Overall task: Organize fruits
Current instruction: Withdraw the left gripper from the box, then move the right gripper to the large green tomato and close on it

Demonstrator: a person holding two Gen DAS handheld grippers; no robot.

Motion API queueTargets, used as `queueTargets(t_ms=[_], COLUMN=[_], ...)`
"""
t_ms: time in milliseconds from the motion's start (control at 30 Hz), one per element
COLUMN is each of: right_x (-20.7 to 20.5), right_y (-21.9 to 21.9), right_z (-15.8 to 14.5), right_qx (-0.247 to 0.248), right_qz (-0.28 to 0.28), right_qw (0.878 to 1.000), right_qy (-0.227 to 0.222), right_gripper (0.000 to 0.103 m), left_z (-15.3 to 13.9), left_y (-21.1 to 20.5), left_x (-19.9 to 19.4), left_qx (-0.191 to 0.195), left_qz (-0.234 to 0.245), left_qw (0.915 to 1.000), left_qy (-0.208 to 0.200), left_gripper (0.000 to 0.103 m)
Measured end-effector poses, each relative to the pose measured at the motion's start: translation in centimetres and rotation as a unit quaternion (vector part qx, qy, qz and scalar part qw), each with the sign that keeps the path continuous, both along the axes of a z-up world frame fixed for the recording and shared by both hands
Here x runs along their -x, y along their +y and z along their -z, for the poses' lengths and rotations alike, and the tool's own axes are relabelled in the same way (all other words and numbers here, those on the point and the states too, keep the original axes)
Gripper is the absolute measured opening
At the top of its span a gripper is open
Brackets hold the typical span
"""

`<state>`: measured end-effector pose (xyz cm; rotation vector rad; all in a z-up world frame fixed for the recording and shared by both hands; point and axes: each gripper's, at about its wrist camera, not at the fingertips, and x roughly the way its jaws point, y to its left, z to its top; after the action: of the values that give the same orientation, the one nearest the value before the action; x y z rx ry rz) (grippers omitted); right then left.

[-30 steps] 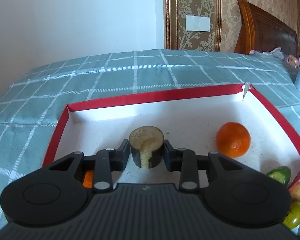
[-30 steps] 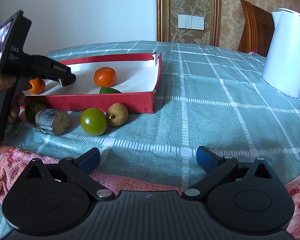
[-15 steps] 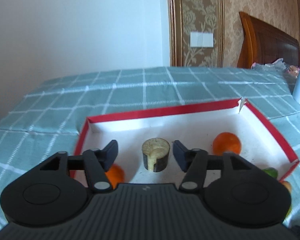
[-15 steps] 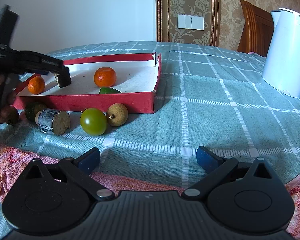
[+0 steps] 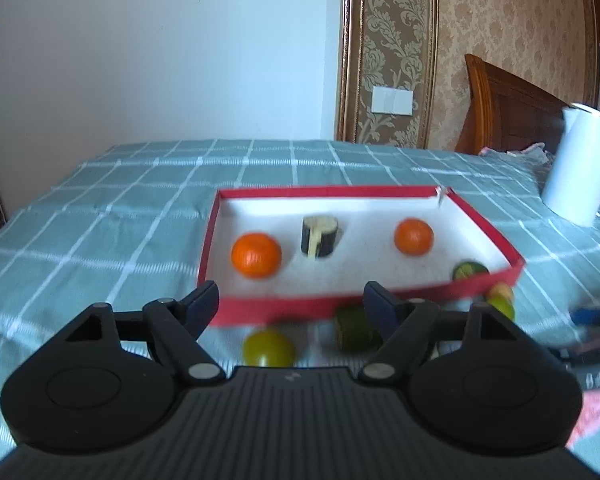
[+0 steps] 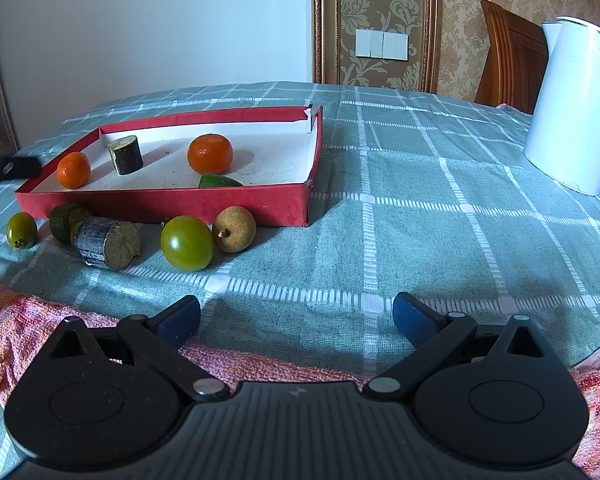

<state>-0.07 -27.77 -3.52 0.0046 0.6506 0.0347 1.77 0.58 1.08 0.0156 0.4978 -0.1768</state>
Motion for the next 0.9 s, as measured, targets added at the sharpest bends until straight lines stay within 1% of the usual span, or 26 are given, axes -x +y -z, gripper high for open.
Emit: queueTargets(t_ms=[100,233,367,467,633,733,800,867,900], right_x=[0.0,0.0,0.0,0.0,0.0,0.2,0.8,1.3,1.2], right_y=[0.0,0.0,0.0,0.0,0.0,-0.1,-0.3,-0.7,-0.7], right_z=[0.0,0.0,0.0,0.0,0.0,-0.1,-0.4,-0.7,-0.8], right_qx=[0.000,0.001,0.000,0.000,-0.001,-0.002,-0.016,-0.049,-0.061], right_qz=[0.000,0.000,0.000,0.000,0.000,0.004,0.000,-0.014,-0.018], right_qw=[1.000,1.000,1.000,1.000,1.000,1.000,1.000,0.998,0.997], right_qy=[0.000,0.000,0.000,-0.001,-0.001,-0.008,-0.026,-0.043,-0.044], right_gripper=[0.103,0.103,0.103,0.103,0.103,0.103,0.103,0.103,0.103], left_z=[1.0,2.4,3.5,4.1,4.8,4.9,5.1,5.2,5.2], left_y=[0.6,1.0,1.5,1.9,2.1,2.3,2.1,1.7,1.6], left_x=[1.5,2.4,2.4,2.1,1.9,1.8,1.7,1.7,1.7], left_qx=[-0.001,-0.013,-0.011,-0.005,-0.013,-0.007,-0.012,-0.025,-0.029], left_qz=[0.003,-0.005,-0.012,-0.014,-0.011,-0.005,-0.003,-0.003,-0.005], left_qw=[0.9999,0.9997,0.9994,0.9992,0.9992,0.9991,0.9990,0.9987,0.9985], left_qy=[0.010,0.018,0.030,0.037,0.037,0.041,0.044,0.044,0.046], left_gripper=[0.079,0.082,0.082,0.088,0.089,0.094,0.098,0.102,0.103])
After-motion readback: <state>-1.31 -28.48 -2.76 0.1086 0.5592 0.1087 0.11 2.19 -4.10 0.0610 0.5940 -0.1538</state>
